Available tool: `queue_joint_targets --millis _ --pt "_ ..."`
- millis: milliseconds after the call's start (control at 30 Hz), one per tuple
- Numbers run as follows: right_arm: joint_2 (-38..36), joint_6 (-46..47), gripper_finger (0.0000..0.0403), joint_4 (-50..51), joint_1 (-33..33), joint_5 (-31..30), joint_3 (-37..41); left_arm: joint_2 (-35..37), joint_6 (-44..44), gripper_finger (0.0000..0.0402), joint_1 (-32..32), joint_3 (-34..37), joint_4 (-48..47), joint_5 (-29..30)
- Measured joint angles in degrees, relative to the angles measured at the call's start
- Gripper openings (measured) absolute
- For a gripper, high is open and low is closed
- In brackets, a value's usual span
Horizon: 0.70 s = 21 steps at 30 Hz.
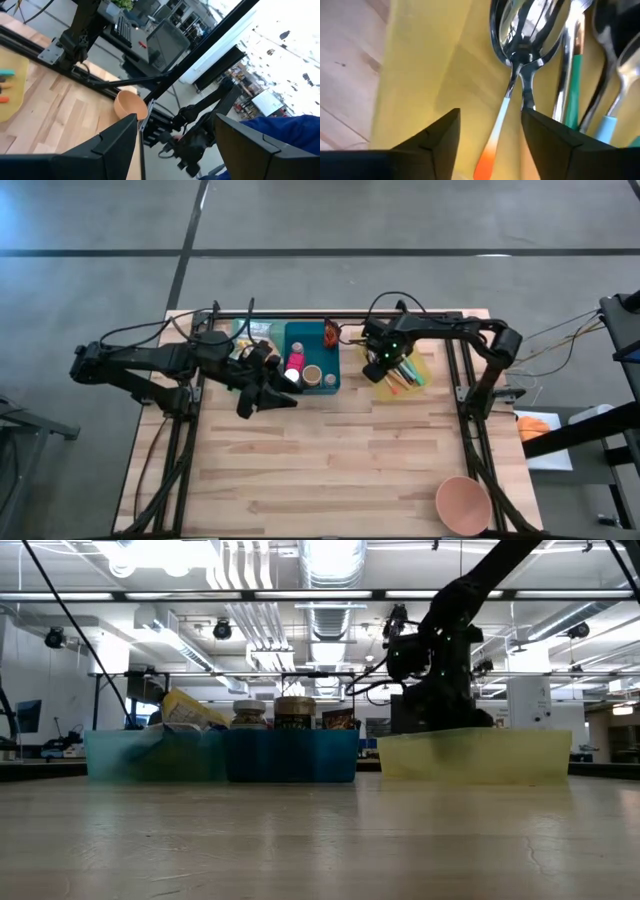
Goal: Pick & Place Food Item
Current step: Return to Home Position
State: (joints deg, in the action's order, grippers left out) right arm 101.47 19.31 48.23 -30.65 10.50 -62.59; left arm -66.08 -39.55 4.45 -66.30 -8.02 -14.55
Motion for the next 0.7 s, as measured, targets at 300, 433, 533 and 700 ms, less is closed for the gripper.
queue_joint_targets --millis 300,433,533,700 --pt "-4.91 0.31 0.0256 1.13 -0.01 -3.21 0.18 0.0 0.13 0.0268 0.0 0.0 -6.11 0.0" --pt "-5.92 0.47 0.0262 1.06 0.0 -5.16 0.8 0.0 0.13 0.0268 0.0 -0.01 -6.03 0.0" --pt "-5.83 0.65 0.0263 1.06 0.0 -5.59 0.96 0.0 0.35 0.0268 -0.01 -0.02 -6.02 0.0" --pt "-6.16 1.49 0.0263 1.06 0.02 -5.75 0.98 -0.02 0.39 0.0268 -0.02 -0.01 -6.36 -0.01"
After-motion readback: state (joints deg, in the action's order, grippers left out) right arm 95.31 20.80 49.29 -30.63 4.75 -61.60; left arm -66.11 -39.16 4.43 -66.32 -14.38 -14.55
